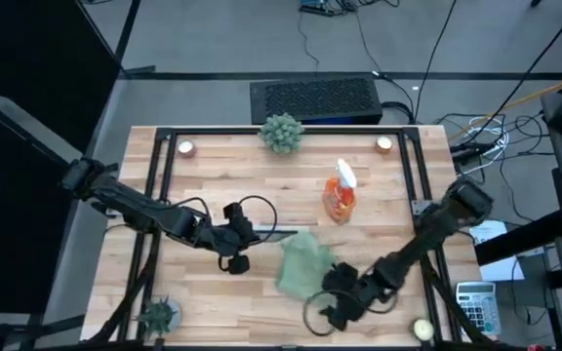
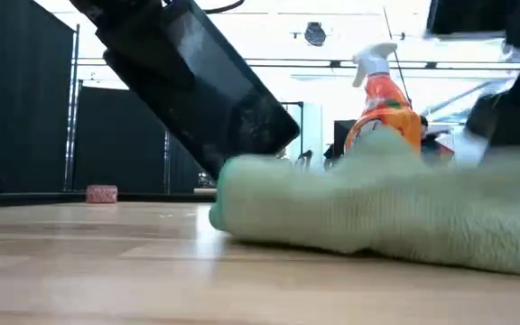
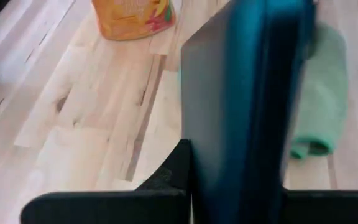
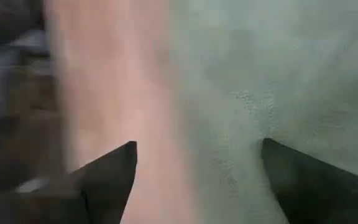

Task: Apply microfiber cloth
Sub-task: Wipe the front of the cellphone with a microfiber cloth

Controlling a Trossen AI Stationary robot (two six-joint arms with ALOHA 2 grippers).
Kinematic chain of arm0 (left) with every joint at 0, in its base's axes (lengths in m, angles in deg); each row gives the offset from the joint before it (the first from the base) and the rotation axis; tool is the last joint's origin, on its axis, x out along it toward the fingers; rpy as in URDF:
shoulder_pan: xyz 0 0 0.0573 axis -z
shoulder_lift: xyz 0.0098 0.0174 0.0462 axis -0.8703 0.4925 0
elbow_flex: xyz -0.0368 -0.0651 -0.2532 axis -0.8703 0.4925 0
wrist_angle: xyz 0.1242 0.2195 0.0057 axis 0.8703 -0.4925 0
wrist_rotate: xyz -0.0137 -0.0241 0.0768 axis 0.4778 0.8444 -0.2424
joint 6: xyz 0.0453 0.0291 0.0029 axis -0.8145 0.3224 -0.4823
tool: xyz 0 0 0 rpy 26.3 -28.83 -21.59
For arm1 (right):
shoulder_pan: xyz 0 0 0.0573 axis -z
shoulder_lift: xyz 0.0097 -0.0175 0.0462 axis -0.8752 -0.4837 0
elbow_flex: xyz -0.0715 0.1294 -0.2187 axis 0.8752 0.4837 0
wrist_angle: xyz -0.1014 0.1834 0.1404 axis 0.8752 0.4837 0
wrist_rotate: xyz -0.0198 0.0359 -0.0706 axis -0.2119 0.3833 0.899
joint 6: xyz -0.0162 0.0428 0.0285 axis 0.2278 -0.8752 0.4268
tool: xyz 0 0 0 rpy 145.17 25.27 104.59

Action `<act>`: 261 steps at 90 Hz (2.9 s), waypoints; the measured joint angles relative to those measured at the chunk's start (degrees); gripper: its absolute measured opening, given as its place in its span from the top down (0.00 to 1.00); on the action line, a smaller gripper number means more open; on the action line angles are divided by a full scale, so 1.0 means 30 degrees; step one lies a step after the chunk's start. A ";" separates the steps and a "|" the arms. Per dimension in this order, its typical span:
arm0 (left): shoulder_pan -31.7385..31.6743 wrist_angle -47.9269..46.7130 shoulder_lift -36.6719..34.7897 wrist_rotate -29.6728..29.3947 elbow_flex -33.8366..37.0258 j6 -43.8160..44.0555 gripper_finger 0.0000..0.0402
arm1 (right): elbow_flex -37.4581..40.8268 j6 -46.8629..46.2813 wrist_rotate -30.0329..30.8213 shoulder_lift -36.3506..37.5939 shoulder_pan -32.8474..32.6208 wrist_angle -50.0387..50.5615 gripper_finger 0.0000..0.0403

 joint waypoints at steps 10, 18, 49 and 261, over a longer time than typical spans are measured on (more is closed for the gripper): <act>0.0018 0.0600 0.0000 0.0463 0.0000 0.0852 0.98 | -0.0003 0.1520 0.3882 0.0387 -0.0139 -0.0211 0.21; 0.0019 0.0554 0.0000 0.0319 0.0000 0.1779 0.98 | 0.0005 0.4598 0.6042 -0.0239 0.0271 -0.0873 0.21; 0.0007 0.0779 0.0041 -0.0758 0.0000 0.2891 0.98 | -0.0101 0.5761 0.2439 -0.4971 0.2350 -0.2034 0.27; 0.0918 1.0041 0.0076 0.0615 -0.0036 0.1639 0.98 | -0.2789 1.6180 1.6400 0.0785 0.0206 0.0746 0.99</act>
